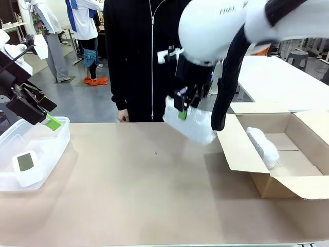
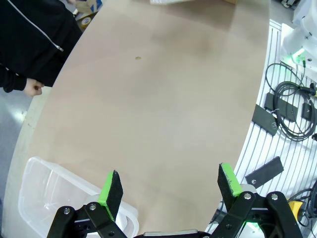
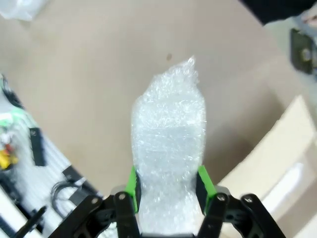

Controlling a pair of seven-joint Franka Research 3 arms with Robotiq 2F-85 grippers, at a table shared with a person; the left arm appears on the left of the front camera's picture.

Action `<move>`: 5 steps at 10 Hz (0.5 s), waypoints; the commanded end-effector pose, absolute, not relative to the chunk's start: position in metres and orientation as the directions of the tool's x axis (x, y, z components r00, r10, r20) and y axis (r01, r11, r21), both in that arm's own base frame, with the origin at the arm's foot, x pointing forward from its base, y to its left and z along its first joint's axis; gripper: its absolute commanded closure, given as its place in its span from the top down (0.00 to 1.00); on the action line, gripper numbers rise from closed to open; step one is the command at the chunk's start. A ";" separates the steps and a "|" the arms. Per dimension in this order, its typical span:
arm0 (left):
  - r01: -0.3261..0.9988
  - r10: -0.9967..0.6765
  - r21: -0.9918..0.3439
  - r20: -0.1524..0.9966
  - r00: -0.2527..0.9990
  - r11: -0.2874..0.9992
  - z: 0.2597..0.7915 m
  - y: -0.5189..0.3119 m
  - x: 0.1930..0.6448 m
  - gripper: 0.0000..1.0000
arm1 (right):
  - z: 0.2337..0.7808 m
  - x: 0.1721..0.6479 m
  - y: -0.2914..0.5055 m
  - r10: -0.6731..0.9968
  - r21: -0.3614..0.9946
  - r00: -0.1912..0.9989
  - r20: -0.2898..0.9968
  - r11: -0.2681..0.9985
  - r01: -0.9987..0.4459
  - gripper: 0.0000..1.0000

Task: Separate and place wrapped and unwrapped clocks.
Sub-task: Pick up the Digital clock indicated by the person.

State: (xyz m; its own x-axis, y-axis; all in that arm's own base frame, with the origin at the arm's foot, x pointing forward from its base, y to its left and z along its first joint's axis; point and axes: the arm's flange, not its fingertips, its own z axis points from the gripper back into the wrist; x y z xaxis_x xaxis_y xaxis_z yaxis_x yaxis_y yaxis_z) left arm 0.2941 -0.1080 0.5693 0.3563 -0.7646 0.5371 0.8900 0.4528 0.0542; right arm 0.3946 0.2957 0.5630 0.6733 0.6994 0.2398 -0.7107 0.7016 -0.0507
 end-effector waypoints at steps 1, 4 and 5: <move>0.885 -0.762 0.063 0.538 0.360 0.462 0.569 -0.109 0.294 1.00 | 0.586 0.376 0.306 0.675 -0.104 0.677 0.293 0.727 -0.679 0.06; 0.885 -0.762 0.063 0.538 0.360 0.462 0.569 -0.109 0.294 1.00 | 0.600 0.374 0.304 0.687 -0.097 0.660 0.304 0.712 -0.696 0.06; 0.885 -0.762 0.063 0.538 0.360 0.462 0.569 -0.109 0.294 1.00 | 0.600 0.374 0.304 0.687 -0.097 0.660 0.304 0.712 -0.696 0.06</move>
